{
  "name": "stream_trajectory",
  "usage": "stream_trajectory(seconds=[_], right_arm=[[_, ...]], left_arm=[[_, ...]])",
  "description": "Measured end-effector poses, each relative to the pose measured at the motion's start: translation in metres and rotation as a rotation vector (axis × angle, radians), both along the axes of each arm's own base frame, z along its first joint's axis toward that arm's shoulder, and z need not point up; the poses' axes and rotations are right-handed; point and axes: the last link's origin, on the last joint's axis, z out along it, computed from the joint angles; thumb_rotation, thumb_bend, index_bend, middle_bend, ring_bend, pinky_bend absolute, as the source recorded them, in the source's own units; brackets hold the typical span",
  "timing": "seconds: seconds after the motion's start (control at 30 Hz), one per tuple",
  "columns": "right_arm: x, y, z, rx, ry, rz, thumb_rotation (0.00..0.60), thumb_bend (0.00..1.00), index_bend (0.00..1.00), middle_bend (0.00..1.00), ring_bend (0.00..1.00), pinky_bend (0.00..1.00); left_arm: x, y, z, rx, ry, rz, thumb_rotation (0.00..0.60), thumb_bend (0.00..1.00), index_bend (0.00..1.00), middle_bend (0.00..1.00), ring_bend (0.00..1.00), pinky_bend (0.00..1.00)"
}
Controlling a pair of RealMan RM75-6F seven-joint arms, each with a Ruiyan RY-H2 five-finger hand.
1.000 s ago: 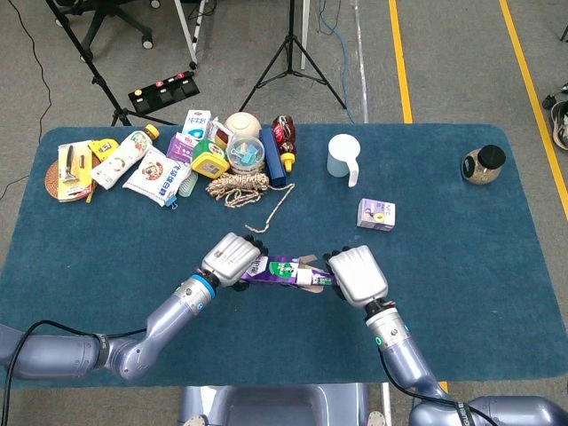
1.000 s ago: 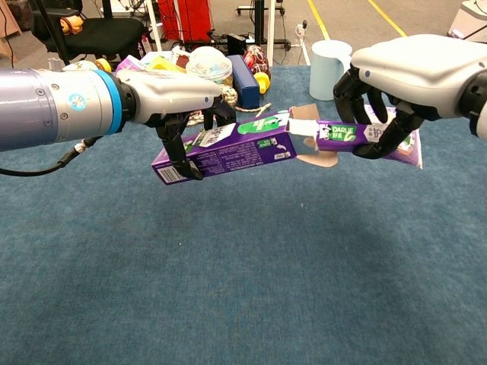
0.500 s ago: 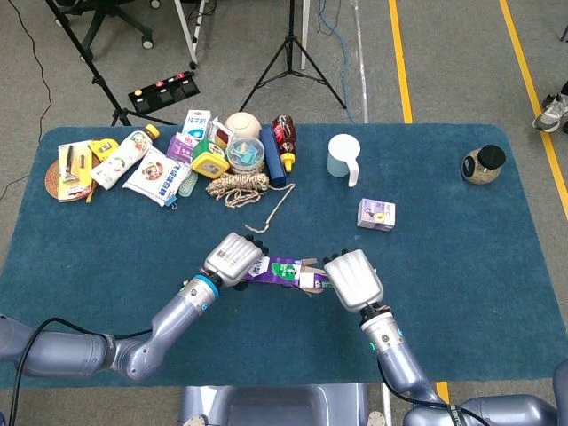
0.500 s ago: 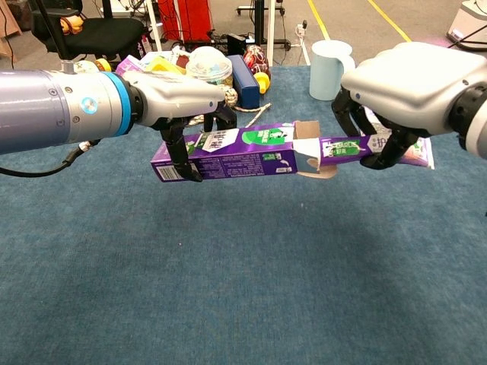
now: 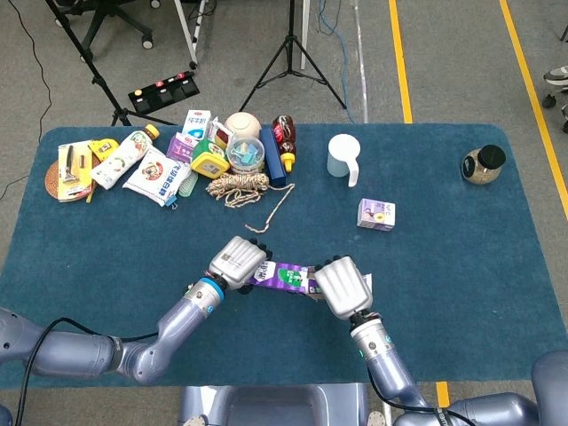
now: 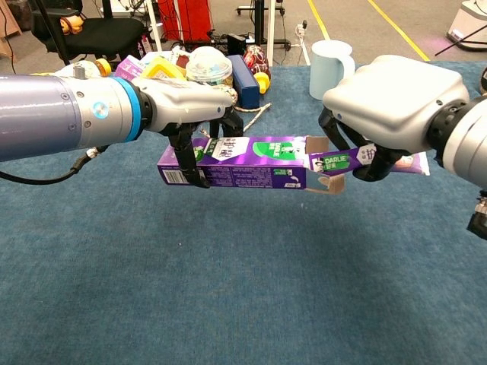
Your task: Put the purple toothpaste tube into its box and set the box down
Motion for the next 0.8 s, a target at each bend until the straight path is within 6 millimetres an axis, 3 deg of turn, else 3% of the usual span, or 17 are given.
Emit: stream_trajectory(seconds=[0.57, 0.8], right_arm=[[0.0055, 0.0007, 0.0019, 0.004, -0.011, 0.002, 0.6, 0.48, 0.57, 0.6, 0.58, 0.71], [0.0077, 0.0044, 0.0039, 0.027, 0.016, -0.025, 0.6, 0.42, 0.28, 0.49, 0.48, 0.67]], left_arm=[[0.0002, 0.0009, -0.0032, -0.052, -0.077, 0.055, 0.6, 0.23, 0.42, 0.34, 0.27, 0.51], [-0.0001, 0.0001, -0.004, -0.084, -0.139, 0.091, 0.6, 0.23, 0.42, 0.34, 0.27, 0.51]])
